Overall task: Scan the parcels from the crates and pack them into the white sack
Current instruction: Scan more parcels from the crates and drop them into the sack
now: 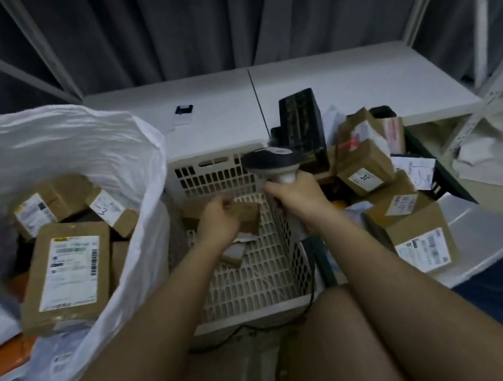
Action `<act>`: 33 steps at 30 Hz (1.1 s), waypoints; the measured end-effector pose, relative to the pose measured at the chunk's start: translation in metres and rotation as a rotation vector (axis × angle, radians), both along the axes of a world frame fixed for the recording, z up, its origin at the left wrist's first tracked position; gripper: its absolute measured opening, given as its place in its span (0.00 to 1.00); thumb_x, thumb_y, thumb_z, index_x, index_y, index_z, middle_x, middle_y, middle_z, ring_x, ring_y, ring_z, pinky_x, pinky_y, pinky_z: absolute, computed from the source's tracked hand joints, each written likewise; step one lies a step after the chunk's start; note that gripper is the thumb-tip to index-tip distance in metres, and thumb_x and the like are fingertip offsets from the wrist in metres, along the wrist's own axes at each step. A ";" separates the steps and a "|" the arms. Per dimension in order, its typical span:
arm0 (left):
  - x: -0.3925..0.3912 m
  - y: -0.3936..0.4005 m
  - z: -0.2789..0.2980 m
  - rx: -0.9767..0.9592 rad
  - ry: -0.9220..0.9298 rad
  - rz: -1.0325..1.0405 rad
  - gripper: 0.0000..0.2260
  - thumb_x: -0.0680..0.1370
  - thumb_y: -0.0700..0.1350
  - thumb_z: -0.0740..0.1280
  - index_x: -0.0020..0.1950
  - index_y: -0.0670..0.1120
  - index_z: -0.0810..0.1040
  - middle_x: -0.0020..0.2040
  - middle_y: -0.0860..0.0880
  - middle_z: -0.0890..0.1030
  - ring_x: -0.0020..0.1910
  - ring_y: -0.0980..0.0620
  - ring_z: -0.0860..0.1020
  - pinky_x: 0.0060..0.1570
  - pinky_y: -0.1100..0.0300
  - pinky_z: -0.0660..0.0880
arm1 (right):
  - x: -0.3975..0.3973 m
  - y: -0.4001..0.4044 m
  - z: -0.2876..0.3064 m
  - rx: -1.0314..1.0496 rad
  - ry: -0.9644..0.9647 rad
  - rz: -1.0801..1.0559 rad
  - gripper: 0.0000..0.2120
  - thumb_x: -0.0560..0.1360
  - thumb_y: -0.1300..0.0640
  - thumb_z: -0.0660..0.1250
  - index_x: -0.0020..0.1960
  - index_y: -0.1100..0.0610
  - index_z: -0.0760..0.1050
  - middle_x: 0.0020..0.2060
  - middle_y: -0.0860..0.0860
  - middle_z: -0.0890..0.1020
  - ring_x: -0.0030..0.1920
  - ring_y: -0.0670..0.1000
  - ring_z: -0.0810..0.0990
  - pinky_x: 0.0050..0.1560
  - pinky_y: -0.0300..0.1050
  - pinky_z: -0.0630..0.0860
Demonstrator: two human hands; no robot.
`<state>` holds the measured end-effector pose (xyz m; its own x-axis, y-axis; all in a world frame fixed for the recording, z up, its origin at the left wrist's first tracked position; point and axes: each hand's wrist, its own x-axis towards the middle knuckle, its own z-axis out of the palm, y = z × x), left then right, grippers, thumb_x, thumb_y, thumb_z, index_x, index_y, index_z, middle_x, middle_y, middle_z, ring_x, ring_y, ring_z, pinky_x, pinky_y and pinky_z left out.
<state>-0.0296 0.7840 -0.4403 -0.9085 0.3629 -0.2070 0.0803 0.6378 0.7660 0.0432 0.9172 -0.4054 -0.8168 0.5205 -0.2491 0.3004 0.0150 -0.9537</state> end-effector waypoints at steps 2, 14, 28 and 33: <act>-0.021 -0.002 -0.033 -0.048 -0.015 0.016 0.13 0.79 0.42 0.65 0.63 0.41 0.74 0.60 0.43 0.78 0.58 0.44 0.76 0.53 0.58 0.70 | -0.014 0.007 -0.014 0.032 -0.030 0.070 0.06 0.73 0.57 0.71 0.42 0.58 0.75 0.32 0.53 0.77 0.33 0.50 0.76 0.36 0.45 0.72; -0.114 -0.002 -0.205 -0.305 -0.061 -0.083 0.25 0.71 0.40 0.73 0.67 0.40 0.73 0.66 0.40 0.74 0.66 0.41 0.71 0.65 0.54 0.67 | -0.110 0.019 -0.141 -0.097 -0.059 -0.010 0.08 0.74 0.63 0.70 0.39 0.66 0.76 0.31 0.63 0.76 0.32 0.52 0.74 0.34 0.43 0.71; -0.148 -0.010 -0.242 -0.470 0.297 -0.276 0.06 0.77 0.38 0.64 0.49 0.43 0.80 0.48 0.44 0.80 0.46 0.44 0.78 0.44 0.51 0.77 | -0.123 0.021 -0.184 -0.263 -0.173 -0.036 0.10 0.74 0.61 0.71 0.35 0.57 0.73 0.29 0.52 0.76 0.29 0.47 0.75 0.28 0.36 0.72; -0.109 0.012 -0.146 0.116 0.282 0.019 0.09 0.80 0.43 0.62 0.44 0.41 0.78 0.41 0.45 0.79 0.42 0.47 0.78 0.41 0.55 0.75 | -0.102 0.034 -0.120 -0.353 -0.040 -0.183 0.07 0.73 0.57 0.73 0.45 0.60 0.79 0.34 0.54 0.81 0.33 0.51 0.78 0.37 0.45 0.76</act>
<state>-0.1383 0.7959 -0.5861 -0.9311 0.3519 0.0965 0.2894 0.5510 0.7827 -0.0584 0.9512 -0.5258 -0.7049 0.5330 -0.4679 0.3045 -0.3684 -0.8784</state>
